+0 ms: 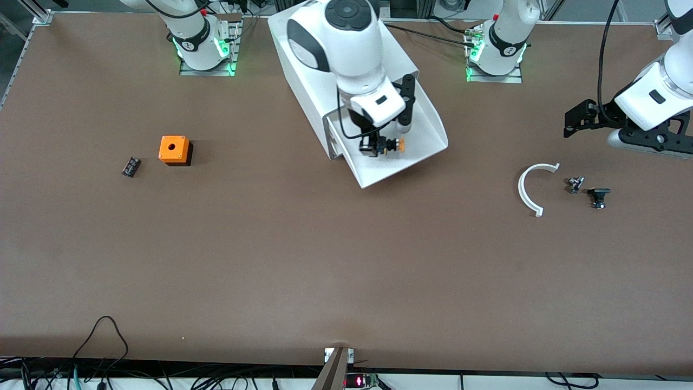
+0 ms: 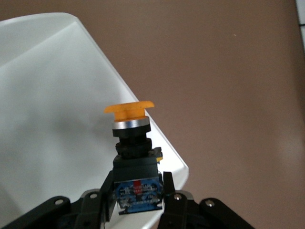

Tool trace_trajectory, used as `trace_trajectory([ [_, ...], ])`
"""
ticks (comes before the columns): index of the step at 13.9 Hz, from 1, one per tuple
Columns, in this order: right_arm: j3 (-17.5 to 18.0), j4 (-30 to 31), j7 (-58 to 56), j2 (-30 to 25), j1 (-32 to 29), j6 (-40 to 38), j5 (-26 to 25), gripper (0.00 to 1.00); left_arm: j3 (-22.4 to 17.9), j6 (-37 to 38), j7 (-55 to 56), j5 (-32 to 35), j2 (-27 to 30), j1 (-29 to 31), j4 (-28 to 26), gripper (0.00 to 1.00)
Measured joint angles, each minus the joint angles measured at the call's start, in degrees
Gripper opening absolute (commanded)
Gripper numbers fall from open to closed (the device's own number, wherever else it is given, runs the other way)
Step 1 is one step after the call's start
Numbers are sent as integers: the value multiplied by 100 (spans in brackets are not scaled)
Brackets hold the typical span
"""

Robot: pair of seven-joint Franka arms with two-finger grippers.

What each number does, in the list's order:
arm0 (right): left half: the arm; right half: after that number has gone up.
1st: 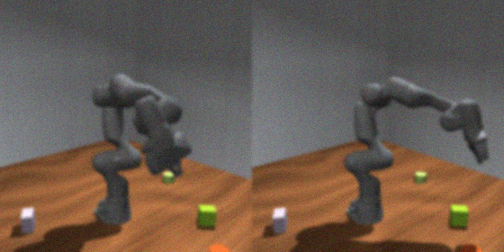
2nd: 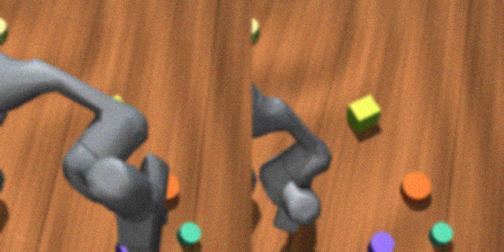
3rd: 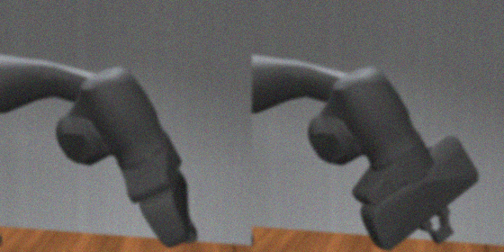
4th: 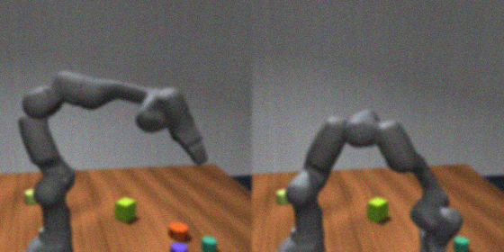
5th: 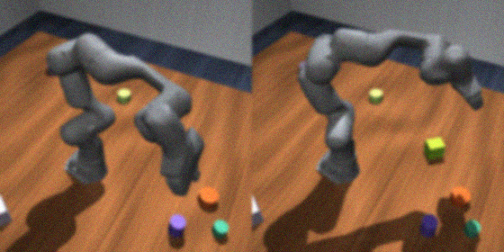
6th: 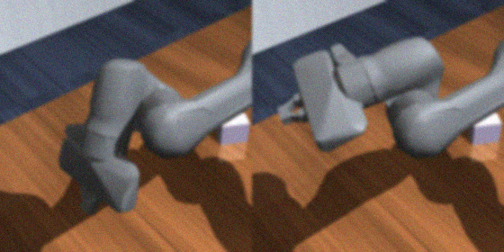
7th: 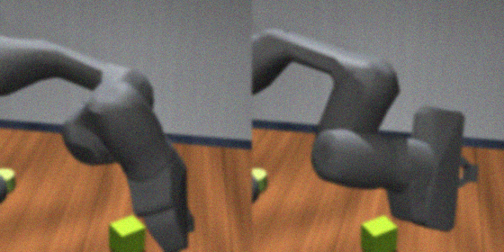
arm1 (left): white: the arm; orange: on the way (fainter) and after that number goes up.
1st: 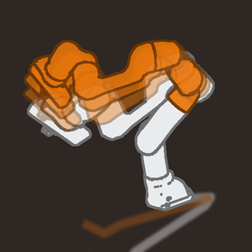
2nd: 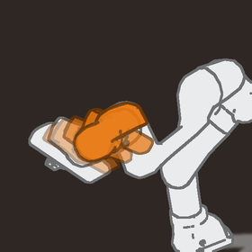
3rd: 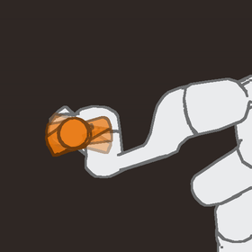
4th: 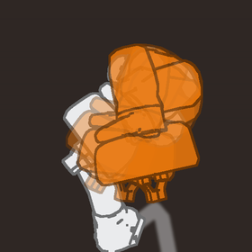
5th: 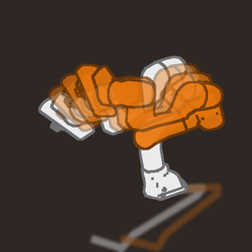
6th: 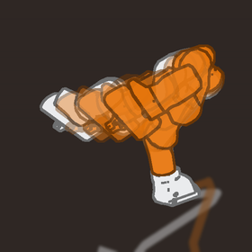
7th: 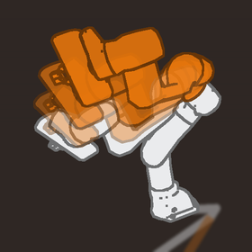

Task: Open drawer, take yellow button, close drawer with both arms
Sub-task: 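Carry the yellow button out and set it beside the orange box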

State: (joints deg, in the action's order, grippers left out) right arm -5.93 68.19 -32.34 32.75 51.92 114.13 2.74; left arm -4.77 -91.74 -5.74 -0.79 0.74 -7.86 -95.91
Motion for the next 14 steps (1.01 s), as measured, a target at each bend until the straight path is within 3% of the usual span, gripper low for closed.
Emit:
trace_trajectory([
  [4,-164,375,351,-243,-669,-12,0,19,0,22,0,0,-45,1,48,100],
  [8,-189,1310,583,-597,-1688,140,3,20,0,28,4,0,-47,5,53,100],
  [14,-201,2480,2362,-846,-2436,177,-20,20,0,28,5,0,-168,6,187,100],
])
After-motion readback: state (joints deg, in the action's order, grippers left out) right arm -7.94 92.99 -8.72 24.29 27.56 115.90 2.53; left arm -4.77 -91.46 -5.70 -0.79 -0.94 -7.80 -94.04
